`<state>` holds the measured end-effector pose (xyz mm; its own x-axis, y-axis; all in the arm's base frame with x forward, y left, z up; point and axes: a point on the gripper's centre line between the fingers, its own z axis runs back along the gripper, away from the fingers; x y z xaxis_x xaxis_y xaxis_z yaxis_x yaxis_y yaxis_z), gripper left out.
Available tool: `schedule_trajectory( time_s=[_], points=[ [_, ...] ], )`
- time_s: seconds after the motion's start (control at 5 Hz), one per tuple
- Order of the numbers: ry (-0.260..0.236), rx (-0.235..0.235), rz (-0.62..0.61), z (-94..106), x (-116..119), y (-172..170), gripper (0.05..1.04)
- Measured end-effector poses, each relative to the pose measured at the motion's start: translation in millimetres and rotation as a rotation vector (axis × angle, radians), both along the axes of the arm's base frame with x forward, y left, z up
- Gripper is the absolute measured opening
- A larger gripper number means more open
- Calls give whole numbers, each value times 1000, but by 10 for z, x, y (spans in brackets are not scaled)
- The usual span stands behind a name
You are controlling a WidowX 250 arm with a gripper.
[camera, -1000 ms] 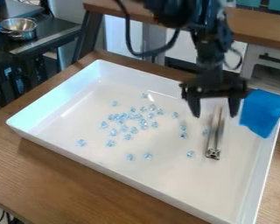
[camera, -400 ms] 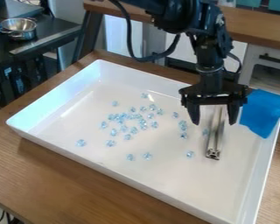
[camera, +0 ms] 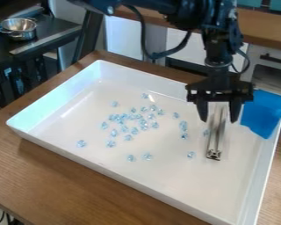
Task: Sweep into pile
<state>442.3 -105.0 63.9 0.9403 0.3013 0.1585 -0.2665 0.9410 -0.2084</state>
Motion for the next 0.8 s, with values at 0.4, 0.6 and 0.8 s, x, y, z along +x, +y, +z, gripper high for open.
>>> schedule_trajectory(
  time_s=[0.4, 0.6, 0.8],
  points=[
    [41, 74, 1, -61, 16, -76, 313],
    [50, 82, 1, -65, 0, -68, 313],
    [63, 89, 1, -69, -19, -57, 313]
  ],
)
